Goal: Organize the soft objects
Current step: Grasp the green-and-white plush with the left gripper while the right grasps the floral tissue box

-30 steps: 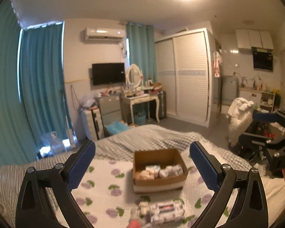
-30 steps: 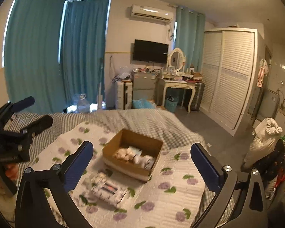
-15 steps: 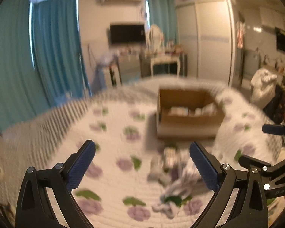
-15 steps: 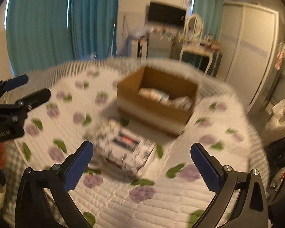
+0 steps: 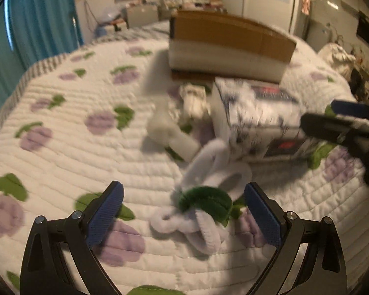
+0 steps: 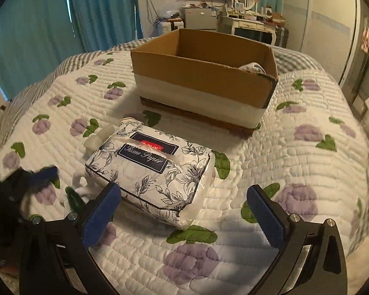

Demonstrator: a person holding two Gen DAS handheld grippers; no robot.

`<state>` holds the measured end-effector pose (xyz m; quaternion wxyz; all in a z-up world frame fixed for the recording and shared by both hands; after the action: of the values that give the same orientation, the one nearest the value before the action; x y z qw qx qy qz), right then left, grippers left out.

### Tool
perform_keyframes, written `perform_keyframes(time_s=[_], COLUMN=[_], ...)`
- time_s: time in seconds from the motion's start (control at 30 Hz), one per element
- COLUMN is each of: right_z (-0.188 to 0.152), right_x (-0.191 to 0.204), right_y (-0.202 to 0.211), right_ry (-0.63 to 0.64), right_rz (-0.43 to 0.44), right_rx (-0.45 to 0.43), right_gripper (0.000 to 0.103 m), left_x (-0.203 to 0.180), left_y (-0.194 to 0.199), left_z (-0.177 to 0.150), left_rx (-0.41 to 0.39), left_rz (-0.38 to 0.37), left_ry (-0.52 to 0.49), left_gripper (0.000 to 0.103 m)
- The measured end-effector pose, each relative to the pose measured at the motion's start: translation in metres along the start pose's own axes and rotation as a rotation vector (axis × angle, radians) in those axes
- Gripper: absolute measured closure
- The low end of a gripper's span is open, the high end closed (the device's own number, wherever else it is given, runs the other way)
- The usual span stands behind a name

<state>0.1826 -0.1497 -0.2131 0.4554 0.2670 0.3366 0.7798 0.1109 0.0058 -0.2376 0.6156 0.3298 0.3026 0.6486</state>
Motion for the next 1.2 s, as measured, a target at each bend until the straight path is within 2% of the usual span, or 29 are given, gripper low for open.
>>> perform_keyframes(time_s=[0.07,0.17,0.23,0.33,0.43,0.67,0.9,0.97,1.03,1.2], right_z=[0.0,0.0,0.0,-0.001,-0.003,-0.004,-0.006,-0.006,-0.007,-0.006], right_x=[-0.001,-0.001,0.0,0.001,0.002,0.012,0.03,0.032,0.031,0.029], right_y=[-0.001,-0.001,-0.003,-0.004,-0.004,-0.014,-0.042,-0.046,-0.048,-0.044], right_ry=[-0.01,-0.012,-0.005,-0.001,0.005,0.04,0.068,0.083,0.08,0.064], right_rz=[0.003,0.0,-0.01,-0.017,-0.021,-0.022,-0.001,-0.021,-0.035,-0.029], right_rx=[-0.001,0.003,0.003,-0.002,0.002,0.035,0.091,0.093,0.089,0.064], right_gripper=[0.0,0.0,0.0,0.0,0.0,0.0,0.002,0.013,0.035,0.053], left_x=[-0.004,-0.013,-0.019,-0.022,-0.018,0.01,0.029,0.032,0.036,0.035], left_y=[-0.009,-0.014,-0.012,-0.006,0.004,0.029,0.026,0.027,0.025,0.029], left_z=[-0.004,-0.009,-0.01,-0.009,-0.007,0.009,0.03,0.033,0.035,0.033], left_rx=[0.031,0.046,0.043,0.039,0.027,-0.033,-0.064,-0.07,-0.067,-0.072], left_rz=[0.008,0.02,-0.006,-0.035,-0.042,-0.036,-0.008,-0.012,-0.022,-0.02], left_ry=[-0.013,-0.052,-0.067,-0.068,-0.048,0.07,0.1,0.112,0.126,0.117], left_gripper=[0.004,0.015,0.028,0.057,0.064,0.064,0.064,0.064,0.064,0.064])
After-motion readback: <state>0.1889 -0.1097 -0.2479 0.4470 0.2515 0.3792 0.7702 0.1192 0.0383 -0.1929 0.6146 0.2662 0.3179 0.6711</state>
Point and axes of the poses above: each gripper's, at about its wrist camera, not at the fingertips, and y roughly against the way its jaws point, x to its left, z to its top, the point moved 8 cm from there along -y, roughly the way its jaws point, and after that the axes turned 4 degrees about z, right-handed, at the moved point
